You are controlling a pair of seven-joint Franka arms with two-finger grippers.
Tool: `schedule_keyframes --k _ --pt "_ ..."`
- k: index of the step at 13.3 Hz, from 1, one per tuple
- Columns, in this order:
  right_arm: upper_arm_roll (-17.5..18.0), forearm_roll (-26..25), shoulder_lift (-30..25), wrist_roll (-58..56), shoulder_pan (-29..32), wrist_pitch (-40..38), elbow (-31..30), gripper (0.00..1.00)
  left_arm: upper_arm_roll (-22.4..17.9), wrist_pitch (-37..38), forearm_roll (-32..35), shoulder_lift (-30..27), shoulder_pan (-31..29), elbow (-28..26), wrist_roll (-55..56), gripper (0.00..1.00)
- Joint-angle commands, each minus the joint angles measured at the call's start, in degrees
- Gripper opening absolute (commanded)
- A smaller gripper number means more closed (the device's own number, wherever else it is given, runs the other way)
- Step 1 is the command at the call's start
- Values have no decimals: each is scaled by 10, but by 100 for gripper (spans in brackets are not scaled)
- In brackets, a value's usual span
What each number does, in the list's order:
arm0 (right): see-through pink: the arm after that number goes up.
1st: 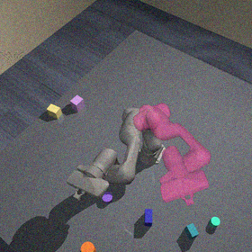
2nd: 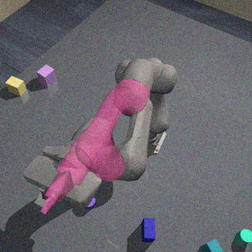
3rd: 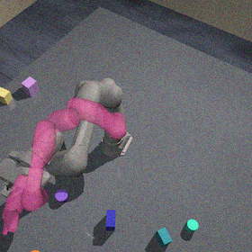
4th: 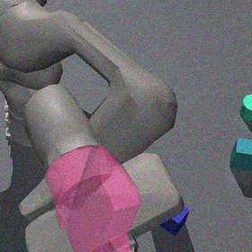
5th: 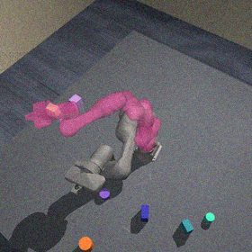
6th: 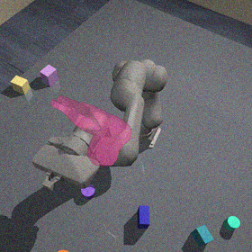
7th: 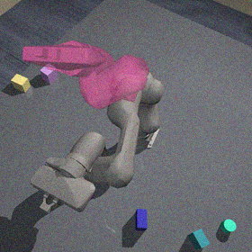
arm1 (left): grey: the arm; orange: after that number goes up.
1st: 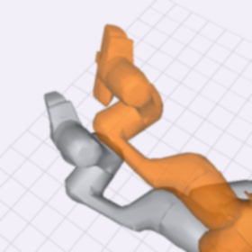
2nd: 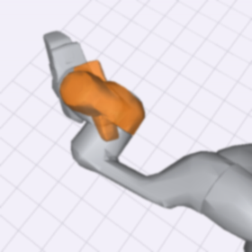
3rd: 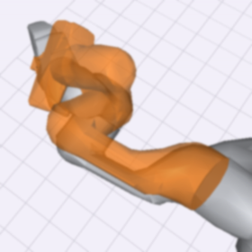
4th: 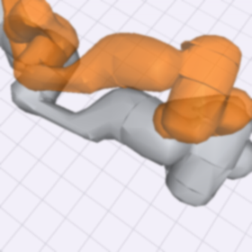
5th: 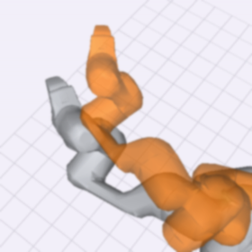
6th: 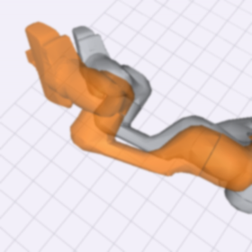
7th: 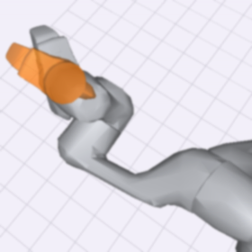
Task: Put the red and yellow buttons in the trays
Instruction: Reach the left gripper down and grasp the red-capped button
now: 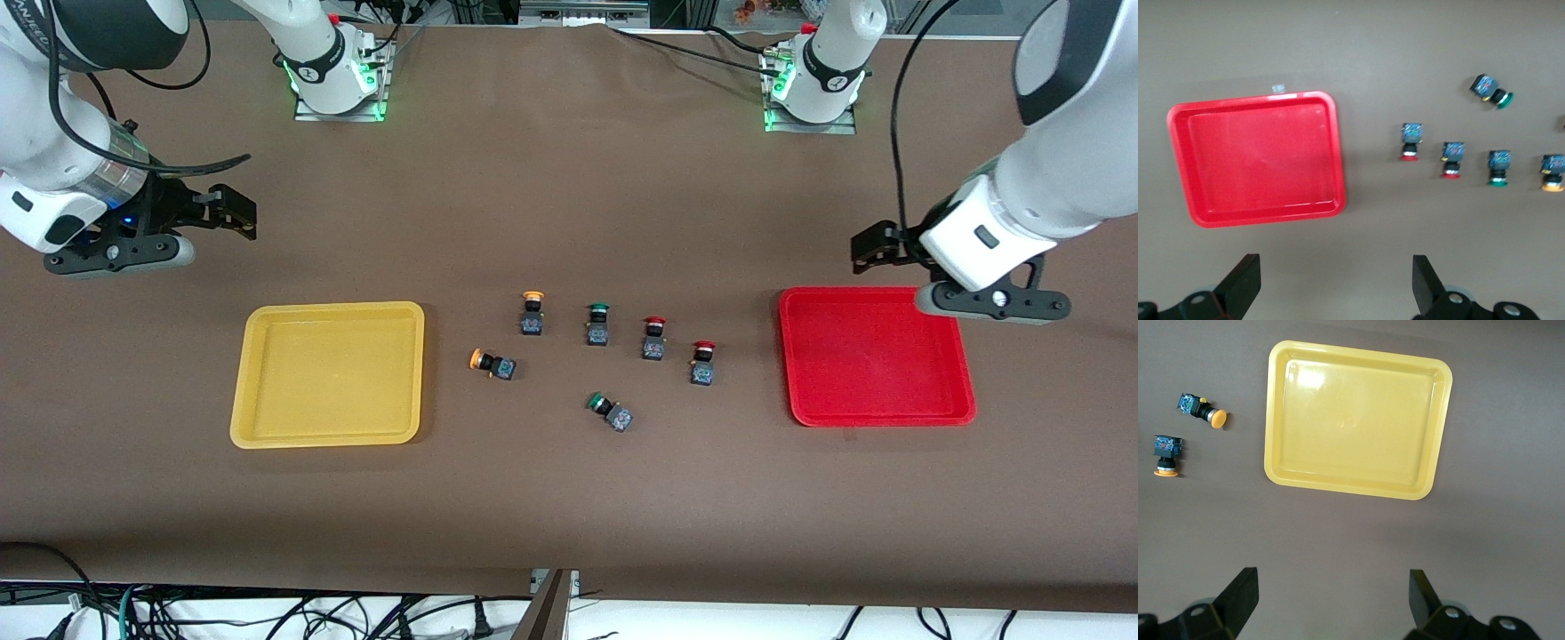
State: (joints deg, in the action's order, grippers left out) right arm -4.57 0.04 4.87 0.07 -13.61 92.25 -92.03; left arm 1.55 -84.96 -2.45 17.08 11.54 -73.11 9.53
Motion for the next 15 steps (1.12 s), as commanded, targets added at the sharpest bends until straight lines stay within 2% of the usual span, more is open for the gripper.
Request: schedule_keyframes --k 1,6,9,15 --pt "2 1 -1 3 1 -4 9 100 -6 -30 -5 47 43 20 22 100" --pt "2 1 -1 4 1 -4 8 100 -5 -125 -5 129 69 10 23 100" --pt "2 1 -1 3 1 -4 8 100 -5 -151 -5 178 77 5 24 100" --pt "2 1 -1 3 1 -4 9 100 -4 -259 -6 234 83 -59 31 100"
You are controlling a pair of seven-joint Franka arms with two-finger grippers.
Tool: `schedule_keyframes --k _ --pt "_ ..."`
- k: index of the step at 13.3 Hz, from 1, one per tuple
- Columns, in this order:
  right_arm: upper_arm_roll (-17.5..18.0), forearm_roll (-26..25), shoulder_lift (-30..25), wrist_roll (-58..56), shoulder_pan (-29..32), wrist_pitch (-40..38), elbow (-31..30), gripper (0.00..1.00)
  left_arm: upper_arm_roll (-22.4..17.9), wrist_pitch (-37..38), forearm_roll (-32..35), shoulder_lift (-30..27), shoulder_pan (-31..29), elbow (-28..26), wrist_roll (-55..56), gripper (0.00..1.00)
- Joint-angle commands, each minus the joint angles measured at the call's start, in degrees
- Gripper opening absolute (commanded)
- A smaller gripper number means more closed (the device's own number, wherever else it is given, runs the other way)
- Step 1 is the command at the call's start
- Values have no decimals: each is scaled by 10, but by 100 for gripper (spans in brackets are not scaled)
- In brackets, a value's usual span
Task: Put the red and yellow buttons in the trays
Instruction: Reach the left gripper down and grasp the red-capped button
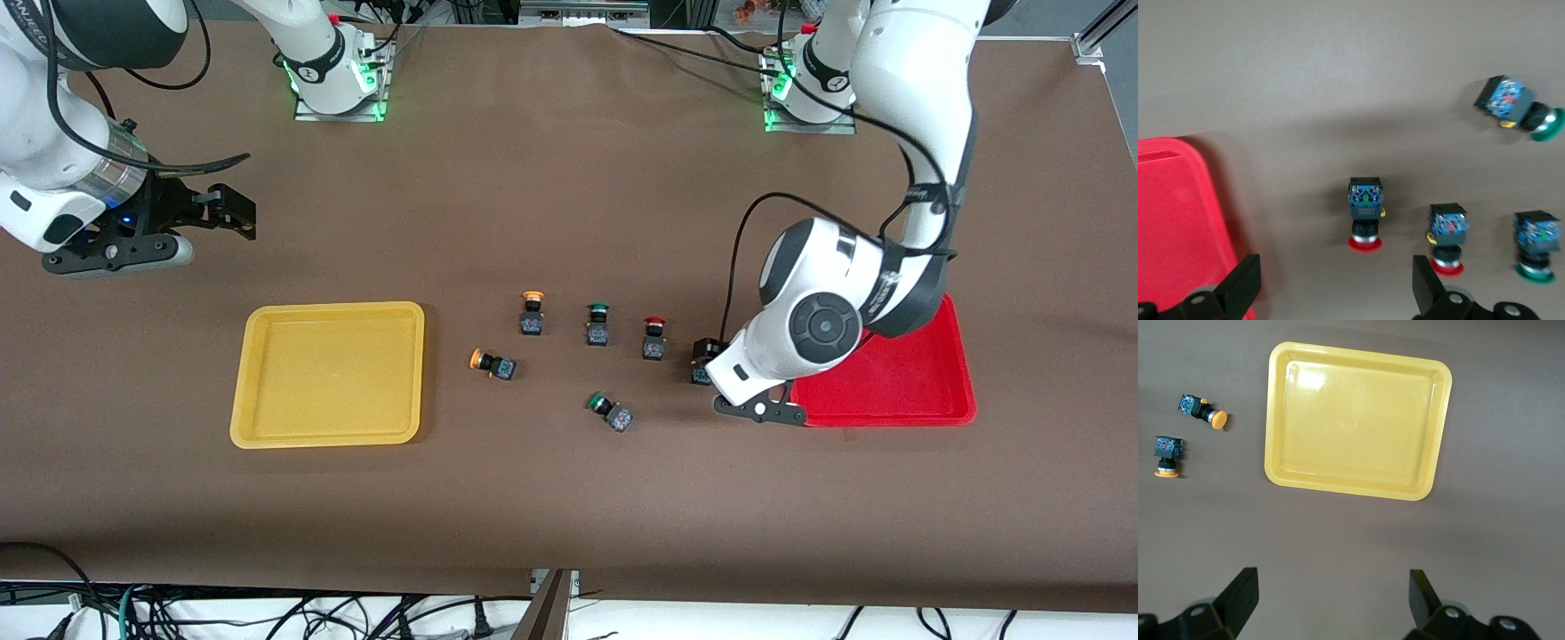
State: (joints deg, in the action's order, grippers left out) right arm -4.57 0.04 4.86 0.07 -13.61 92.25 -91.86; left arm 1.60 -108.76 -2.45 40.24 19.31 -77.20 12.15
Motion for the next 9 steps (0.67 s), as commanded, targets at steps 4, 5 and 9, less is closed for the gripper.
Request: schedule_keyframes --k 4,5,9 --pt "2 1 -1 3 1 -4 6 100 -5 -92 -6 27 13 -53 5 100" --pt "2 1 -1 3 1 -4 6 100 -5 -103 -6 28 15 -59 6 100" --pt "2 2 -1 3 0 -4 7 100 -5 -148 -6 32 20 -98 9 100"
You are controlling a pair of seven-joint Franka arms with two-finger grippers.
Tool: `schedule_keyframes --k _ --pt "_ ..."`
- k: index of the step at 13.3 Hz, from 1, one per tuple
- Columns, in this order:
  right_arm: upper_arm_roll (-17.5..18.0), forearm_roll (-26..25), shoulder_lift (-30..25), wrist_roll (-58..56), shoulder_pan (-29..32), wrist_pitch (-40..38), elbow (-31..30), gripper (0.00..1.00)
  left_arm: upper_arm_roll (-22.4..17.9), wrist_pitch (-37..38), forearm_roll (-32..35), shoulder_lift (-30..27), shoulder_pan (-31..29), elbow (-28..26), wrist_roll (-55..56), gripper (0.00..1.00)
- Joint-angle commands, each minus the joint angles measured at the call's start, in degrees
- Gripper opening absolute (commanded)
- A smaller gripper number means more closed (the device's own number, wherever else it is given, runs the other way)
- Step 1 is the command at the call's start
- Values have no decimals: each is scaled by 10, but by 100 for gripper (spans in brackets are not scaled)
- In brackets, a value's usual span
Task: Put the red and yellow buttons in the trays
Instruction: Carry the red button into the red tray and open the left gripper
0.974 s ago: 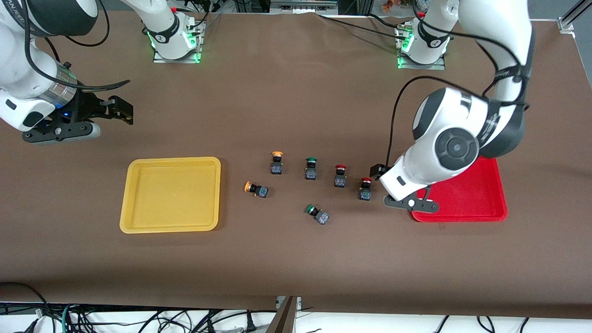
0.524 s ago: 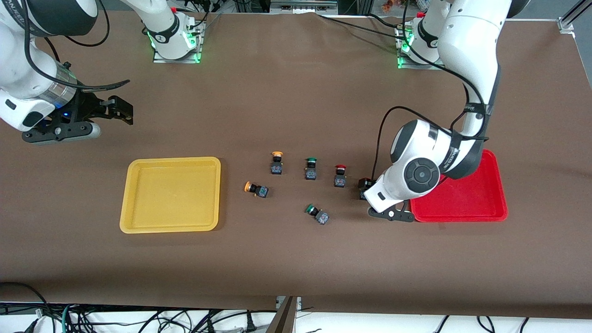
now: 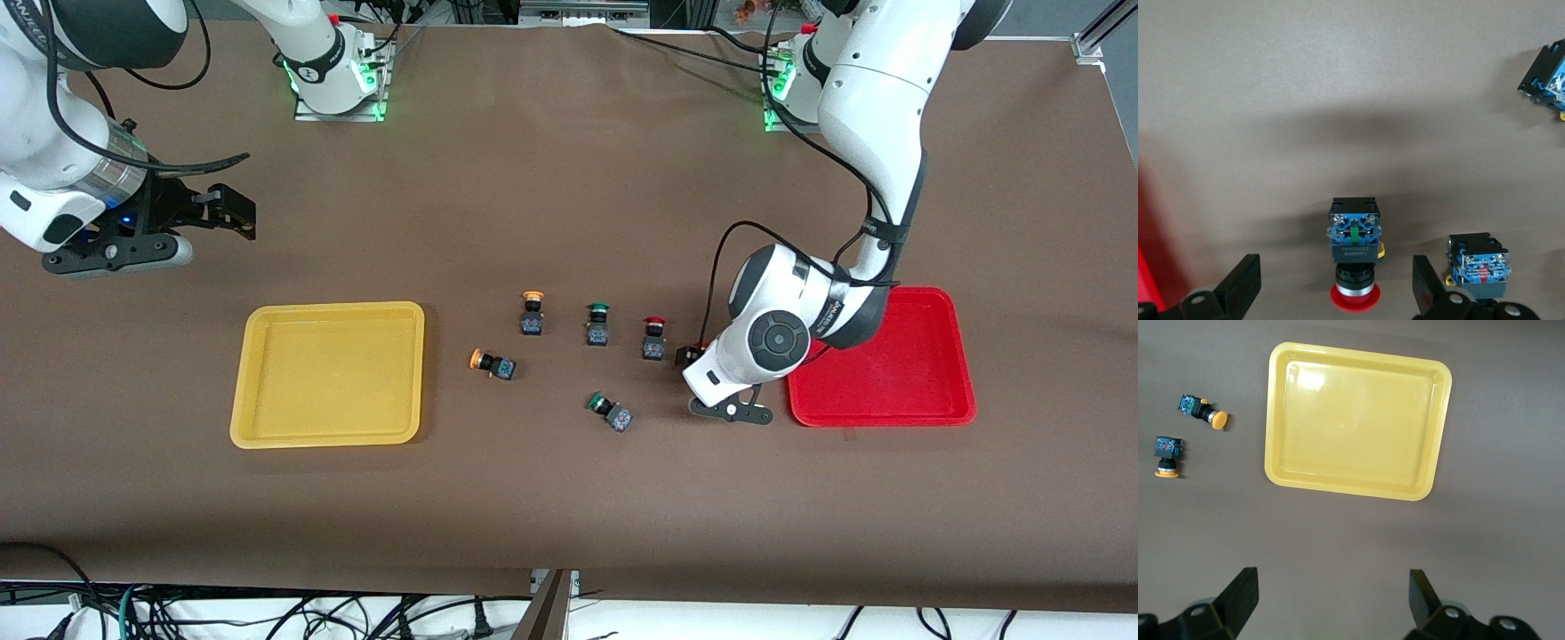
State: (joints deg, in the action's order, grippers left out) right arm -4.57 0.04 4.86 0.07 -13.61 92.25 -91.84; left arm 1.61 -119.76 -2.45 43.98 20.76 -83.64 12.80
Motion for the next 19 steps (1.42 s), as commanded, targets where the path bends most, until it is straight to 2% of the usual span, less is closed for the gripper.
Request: schedule_keyframes --k 1,4,5,10,11,13,16,19 --pt "3 2 -1 3 0 -4 9 100 -6 -62 -5 -6 5 -47 3 100" --pt "3 2 0 3 -1 -4 17 100 -6 -84 -5 -5 5 -64 3 100" --pt "3 1 0 3 -2 -4 19 100 -6 -84 -5 -5 5 -64 3 96" --pt "3 2 0 3 -5 -8 18 100 -6 -83 -5 -6 12 -64 15 10" --pt "3 3 0 4 -5 -9 17 100 -6 -81 -5 -7 12 -64 20 0" --pt "3 2 0 3 -4 -6 19 100 -6 -66 -4 -22 2 -64 15 0" --pt "3 2 0 3 -5 -6 17 100 -6 10 -3 -69 -40 -64 -16 0" --pt "3 3 0 3 -5 -8 17 100 -6 79 -3 -111 -108 -64 -82 0"
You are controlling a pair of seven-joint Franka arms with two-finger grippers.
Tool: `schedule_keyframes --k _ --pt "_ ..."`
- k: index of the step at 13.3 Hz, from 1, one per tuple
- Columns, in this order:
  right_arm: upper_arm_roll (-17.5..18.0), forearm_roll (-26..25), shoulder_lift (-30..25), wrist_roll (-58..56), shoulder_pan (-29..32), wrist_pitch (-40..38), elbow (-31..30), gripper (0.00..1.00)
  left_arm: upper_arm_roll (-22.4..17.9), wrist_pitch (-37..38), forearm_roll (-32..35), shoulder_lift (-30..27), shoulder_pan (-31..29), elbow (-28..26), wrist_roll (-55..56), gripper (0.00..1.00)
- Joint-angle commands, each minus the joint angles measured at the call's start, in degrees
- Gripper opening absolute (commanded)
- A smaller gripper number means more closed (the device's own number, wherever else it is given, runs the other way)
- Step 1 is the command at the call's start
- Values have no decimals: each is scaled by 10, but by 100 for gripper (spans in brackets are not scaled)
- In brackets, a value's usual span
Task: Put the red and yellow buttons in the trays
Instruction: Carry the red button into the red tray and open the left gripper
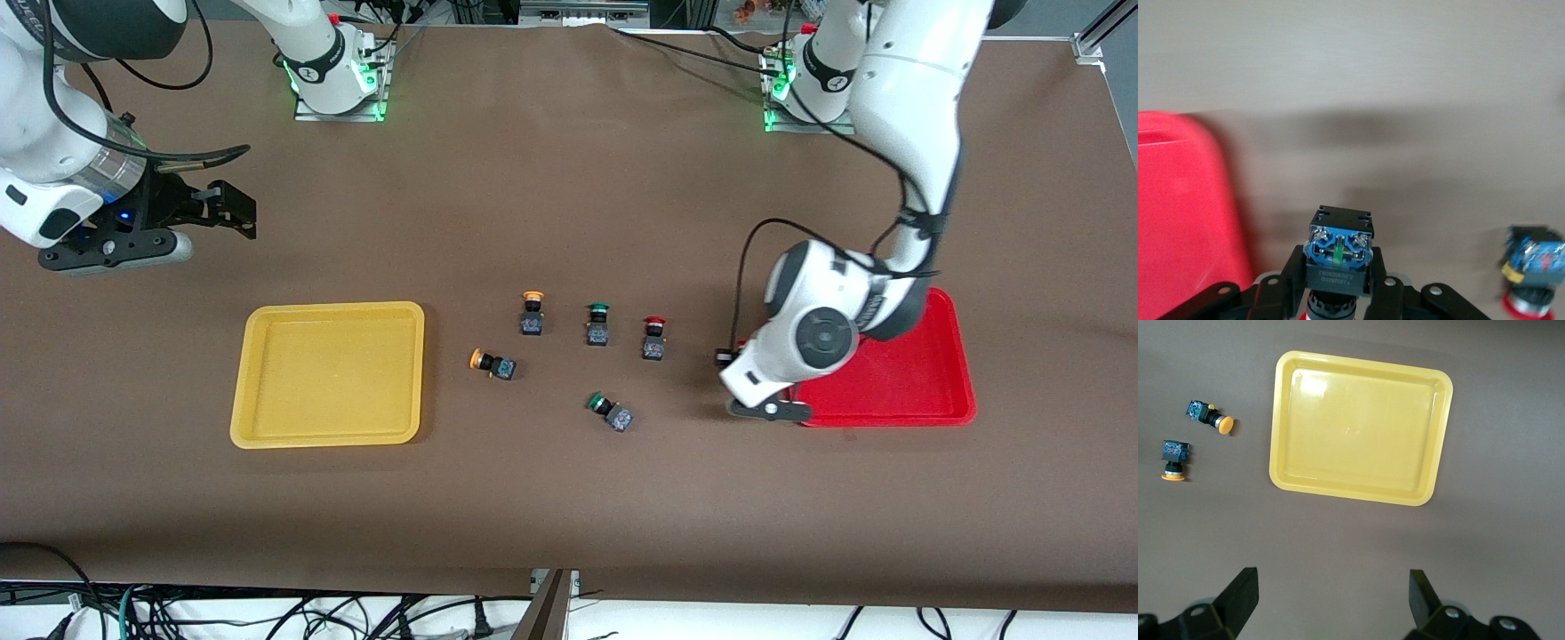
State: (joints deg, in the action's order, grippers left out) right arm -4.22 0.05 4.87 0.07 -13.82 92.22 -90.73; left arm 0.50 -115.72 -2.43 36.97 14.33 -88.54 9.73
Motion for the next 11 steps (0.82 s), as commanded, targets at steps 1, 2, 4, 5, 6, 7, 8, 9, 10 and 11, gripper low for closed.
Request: schedule_keyframes --k 1,2,4,5,6,7,8,9,10,11 --pt "-1 2 0 3 -3 -7 6 100 6 58 -3 -52 -67 -16 -86 0" --pt "-1 1 0 2 -3 -6 6 100 5 70 -3 -59 -92 -16 -118 0" --pt "-1 0 0 2 -3 -5 8 100 5 77 -3 -63 -144 -16 -173 0" --pt "-1 0 0 2 -3 -4 8 100 5 83 -1 -63 -167 -17 -196 0" --pt "-1 -1 0 2 -3 -4 8 100 5 89 2 -63 -189 -22 -211 0" --pt "-2 -2 0 1 -2 -4 8 100 5 84 4 -63 -214 -29 -226 0" --pt "-3 -3 0 -2 -2 -4 6 100 5 76 5 -58 -234 -36 -233 0" --pt "-3 -2 0 -2 -2 -4 6 100 5 49 5 -55 -246 -60 -234 0" --pt "-3 -4 0 0 -2 -4 6 100 4 12 5 -59 -258 -101 -234 0" --pt "-3 -3 0 2 -2 -4 6 100 4 -30 6 -64 -266 -140 -244 0"
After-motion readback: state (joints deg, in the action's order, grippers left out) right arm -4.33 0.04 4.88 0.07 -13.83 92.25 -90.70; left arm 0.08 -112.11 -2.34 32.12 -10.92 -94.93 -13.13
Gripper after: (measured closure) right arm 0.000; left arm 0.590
